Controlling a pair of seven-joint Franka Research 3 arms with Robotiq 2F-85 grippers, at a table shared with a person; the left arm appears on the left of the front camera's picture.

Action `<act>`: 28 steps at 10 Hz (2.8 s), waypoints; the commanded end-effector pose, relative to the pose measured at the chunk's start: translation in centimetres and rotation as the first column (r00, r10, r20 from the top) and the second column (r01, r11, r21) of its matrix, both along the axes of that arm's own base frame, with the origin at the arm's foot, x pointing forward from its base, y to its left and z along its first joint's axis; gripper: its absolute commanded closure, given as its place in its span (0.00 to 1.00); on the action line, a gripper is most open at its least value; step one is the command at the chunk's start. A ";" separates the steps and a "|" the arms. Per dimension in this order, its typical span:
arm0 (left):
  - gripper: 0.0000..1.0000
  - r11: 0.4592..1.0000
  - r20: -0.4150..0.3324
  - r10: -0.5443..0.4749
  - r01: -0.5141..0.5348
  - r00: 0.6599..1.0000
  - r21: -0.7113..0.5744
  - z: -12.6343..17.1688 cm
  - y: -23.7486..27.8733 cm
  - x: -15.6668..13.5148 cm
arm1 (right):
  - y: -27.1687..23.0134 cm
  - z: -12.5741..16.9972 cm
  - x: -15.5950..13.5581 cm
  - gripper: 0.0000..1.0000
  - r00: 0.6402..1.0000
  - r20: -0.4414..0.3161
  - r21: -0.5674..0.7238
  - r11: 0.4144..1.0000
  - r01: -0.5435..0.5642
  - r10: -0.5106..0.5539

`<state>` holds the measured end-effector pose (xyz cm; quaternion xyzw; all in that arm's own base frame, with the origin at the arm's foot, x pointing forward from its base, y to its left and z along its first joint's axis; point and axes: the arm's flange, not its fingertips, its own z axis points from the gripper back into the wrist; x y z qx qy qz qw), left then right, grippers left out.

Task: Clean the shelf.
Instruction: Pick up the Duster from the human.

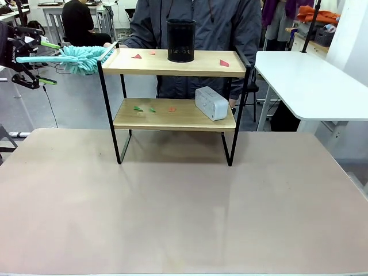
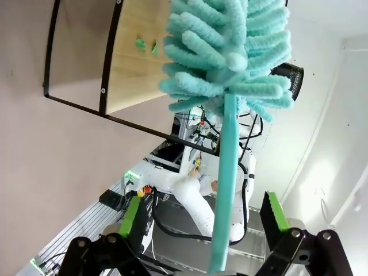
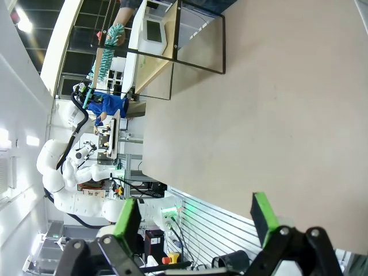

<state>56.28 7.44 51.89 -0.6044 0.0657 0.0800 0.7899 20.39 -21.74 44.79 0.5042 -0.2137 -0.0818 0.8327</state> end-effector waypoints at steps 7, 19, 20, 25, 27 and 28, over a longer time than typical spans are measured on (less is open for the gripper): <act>1.00 0.997 0.062 0.013 -0.008 0.998 -0.082 0.2 -0.4 -1.0 | -0.1 0.1 0.1 0.00 1.000 0.031 0.001 1.000 -0.007 0.007; 1.00 0.999 0.127 0.042 -0.037 0.991 -0.038 1.4 1.1 -1.5 | -0.1 0.1 0.1 0.00 1.000 0.031 0.001 1.000 -0.007 0.007; 1.00 1.000 0.178 0.023 -0.020 0.984 -0.017 2.8 2.4 -3.1 | -0.1 0.1 0.1 0.00 1.000 0.031 0.001 1.000 -0.007 0.007; 1.00 0.962 0.440 -0.264 0.204 0.858 0.180 9.4 11.1 -22.0 | -0.1 0.1 0.1 0.00 1.000 0.031 0.001 1.000 -0.007 0.007; 1.00 0.925 0.528 -0.379 0.305 0.760 0.225 9.5 12.1 -28.3 | -0.1 0.1 0.1 0.00 1.000 0.031 0.001 1.000 -0.007 0.007; 1.00 0.929 0.548 -0.370 0.292 0.750 0.226 9.0 12.0 -29.9 | -0.1 0.1 0.1 0.00 1.000 0.031 0.001 1.000 -0.007 0.007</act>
